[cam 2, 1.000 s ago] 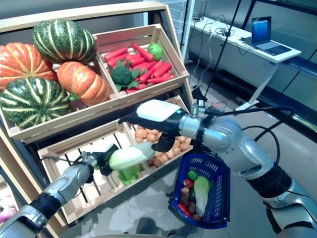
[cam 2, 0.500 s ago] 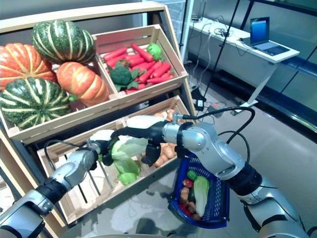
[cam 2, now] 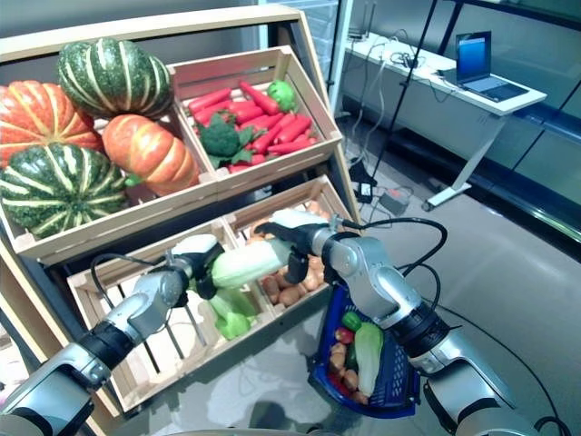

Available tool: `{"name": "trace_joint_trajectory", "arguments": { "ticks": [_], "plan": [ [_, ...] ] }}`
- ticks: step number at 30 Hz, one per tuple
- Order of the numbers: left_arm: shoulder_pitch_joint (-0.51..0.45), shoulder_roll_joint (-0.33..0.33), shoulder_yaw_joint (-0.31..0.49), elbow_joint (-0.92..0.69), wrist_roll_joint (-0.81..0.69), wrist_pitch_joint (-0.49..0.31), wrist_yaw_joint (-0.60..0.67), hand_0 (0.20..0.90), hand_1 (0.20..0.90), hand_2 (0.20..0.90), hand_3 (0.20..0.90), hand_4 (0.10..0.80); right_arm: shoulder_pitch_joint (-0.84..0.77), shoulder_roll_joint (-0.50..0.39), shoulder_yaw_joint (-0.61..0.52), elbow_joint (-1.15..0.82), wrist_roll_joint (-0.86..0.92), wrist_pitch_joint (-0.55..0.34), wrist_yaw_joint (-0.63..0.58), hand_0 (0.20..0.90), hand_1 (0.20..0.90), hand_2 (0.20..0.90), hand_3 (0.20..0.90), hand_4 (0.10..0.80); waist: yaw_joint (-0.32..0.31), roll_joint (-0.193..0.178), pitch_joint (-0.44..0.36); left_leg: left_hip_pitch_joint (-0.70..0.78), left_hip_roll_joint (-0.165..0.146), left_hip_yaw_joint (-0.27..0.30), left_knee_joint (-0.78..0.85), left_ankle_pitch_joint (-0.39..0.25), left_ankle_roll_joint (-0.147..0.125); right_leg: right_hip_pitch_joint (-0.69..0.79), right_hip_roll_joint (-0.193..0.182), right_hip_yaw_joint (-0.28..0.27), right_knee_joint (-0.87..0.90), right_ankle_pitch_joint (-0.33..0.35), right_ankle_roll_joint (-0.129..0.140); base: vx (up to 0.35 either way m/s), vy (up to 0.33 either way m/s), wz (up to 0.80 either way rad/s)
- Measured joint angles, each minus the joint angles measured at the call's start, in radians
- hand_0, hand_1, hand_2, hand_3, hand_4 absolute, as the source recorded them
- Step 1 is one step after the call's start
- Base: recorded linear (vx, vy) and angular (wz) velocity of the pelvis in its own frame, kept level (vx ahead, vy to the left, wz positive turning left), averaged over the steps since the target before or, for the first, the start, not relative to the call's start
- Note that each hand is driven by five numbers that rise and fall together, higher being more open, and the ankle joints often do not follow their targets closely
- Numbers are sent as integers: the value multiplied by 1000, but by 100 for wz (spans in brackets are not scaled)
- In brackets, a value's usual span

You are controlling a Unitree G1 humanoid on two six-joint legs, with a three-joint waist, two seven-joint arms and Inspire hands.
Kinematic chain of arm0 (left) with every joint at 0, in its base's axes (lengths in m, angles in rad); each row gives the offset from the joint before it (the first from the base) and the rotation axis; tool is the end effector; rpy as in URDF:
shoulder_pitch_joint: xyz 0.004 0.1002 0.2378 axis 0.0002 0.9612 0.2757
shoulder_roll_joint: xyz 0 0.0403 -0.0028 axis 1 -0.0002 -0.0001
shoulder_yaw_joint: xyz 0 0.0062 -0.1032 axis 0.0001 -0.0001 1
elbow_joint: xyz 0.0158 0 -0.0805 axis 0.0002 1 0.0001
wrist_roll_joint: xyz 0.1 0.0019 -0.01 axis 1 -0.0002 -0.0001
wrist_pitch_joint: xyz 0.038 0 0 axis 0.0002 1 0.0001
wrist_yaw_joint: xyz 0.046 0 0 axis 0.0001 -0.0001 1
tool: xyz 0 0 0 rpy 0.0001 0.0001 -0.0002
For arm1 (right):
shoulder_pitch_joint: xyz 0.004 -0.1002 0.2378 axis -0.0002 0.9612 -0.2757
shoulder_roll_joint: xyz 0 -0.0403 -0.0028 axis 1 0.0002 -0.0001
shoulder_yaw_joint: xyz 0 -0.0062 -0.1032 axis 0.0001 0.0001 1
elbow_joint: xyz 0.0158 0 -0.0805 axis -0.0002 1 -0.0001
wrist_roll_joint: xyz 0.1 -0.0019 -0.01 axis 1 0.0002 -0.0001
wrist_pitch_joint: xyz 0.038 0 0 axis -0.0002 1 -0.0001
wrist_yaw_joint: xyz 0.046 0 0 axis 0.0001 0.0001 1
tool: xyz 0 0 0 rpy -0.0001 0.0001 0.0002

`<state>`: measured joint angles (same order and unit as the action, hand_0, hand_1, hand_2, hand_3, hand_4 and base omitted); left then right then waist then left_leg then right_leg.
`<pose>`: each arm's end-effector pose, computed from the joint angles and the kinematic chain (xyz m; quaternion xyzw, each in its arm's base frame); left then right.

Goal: Put vegetables into the basket

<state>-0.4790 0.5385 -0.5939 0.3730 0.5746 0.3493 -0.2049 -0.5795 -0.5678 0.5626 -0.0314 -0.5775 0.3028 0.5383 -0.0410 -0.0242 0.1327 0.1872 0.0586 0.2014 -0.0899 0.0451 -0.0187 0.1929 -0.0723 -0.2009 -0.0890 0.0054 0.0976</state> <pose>0.2759 0.1793 0.0586 0.6191 0.1544 -0.1784 0.7490 0.2751 -0.1340 0.1448 -0.6139 0.0007 0.3043 0.7283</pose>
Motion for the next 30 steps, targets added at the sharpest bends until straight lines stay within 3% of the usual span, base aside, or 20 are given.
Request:
{"name": "trace_joint_trajectory", "arguments": {
  "ticks": [30],
  "plan": [
    [-2, -17, 2, -20, -2, 8, -32, 300, 300, 300, 300, 400, -4, 83, 2, 65, -3, 6, 23, 900, 900, 900, 900, 800, 6, 5, 3, 3, 0, -5, 0, 0, 0, 5, 0, -2, 0, 0, -1, 0, 0, 0]
  ]
}}
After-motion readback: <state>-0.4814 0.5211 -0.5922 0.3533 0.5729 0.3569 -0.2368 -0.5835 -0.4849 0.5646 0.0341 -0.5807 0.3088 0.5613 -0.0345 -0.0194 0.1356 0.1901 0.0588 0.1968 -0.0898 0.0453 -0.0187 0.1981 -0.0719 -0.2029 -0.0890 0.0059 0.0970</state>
